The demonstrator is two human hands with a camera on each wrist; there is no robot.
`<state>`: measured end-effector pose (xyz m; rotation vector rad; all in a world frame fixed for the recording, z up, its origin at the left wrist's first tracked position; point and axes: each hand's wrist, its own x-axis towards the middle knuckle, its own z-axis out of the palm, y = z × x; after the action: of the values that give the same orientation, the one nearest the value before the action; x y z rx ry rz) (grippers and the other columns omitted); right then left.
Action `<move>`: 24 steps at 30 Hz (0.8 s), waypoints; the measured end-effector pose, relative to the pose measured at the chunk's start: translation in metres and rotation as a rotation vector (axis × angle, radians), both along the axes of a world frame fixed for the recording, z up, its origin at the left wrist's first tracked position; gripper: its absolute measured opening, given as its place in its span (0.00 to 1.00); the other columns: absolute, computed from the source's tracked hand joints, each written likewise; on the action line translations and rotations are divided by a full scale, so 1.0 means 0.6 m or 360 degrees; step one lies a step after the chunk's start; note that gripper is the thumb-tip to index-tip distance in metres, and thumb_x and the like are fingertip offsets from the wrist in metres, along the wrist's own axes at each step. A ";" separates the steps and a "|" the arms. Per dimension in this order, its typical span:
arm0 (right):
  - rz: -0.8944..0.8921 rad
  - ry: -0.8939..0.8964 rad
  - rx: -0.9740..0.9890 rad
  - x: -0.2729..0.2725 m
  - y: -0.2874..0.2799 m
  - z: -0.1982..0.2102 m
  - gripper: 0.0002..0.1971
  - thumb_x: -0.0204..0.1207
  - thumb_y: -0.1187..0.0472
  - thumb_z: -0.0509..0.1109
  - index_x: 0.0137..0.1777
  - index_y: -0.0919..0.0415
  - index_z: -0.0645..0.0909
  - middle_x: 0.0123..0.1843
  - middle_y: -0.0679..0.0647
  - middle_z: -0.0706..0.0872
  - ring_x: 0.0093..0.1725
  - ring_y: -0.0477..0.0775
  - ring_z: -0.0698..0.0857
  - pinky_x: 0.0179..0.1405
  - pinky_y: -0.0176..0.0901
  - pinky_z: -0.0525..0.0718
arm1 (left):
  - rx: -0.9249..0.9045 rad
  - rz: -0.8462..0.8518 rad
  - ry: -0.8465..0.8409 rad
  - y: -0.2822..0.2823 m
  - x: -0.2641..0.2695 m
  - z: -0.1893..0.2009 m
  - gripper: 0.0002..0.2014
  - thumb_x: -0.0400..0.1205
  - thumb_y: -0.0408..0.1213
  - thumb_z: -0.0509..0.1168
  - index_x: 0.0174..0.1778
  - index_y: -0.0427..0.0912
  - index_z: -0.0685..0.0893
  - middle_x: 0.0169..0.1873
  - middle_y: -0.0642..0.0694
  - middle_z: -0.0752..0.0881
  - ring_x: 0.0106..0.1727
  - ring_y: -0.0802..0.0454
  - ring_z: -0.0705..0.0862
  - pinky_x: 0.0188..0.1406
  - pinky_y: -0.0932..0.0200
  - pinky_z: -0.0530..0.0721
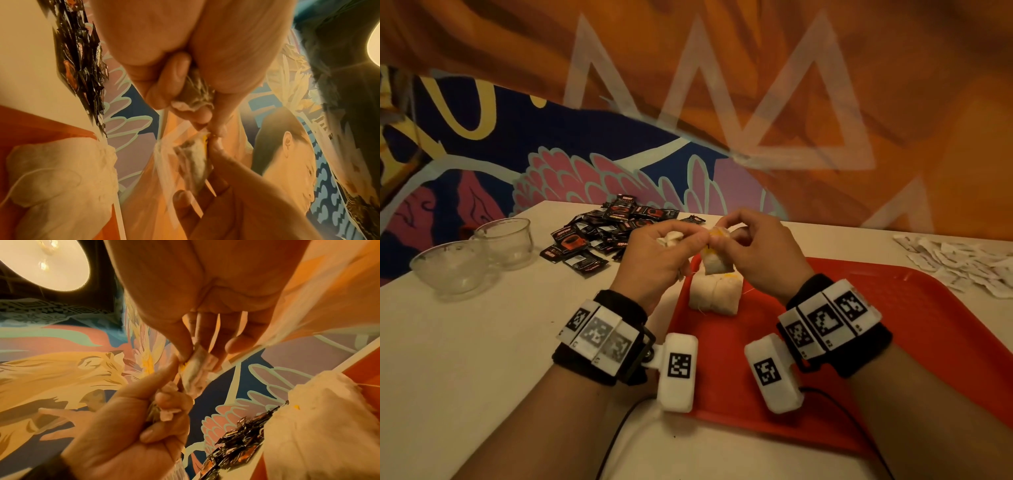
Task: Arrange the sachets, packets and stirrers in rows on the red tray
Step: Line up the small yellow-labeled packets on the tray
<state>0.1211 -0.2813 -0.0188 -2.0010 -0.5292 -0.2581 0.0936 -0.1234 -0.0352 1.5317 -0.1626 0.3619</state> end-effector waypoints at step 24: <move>0.0045 0.0514 -0.0374 0.005 -0.001 -0.010 0.08 0.73 0.56 0.80 0.37 0.59 0.89 0.30 0.51 0.90 0.32 0.47 0.87 0.32 0.41 0.84 | -0.0360 0.0040 0.0312 0.029 0.018 -0.002 0.03 0.83 0.35 0.70 0.49 0.39 0.85 0.33 0.49 0.85 0.22 0.58 0.76 0.13 0.68 0.65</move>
<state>0.1238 -0.2818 -0.0251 -2.2047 -0.3941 0.1518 0.1047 -0.1060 -0.0364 1.3370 0.0505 0.2391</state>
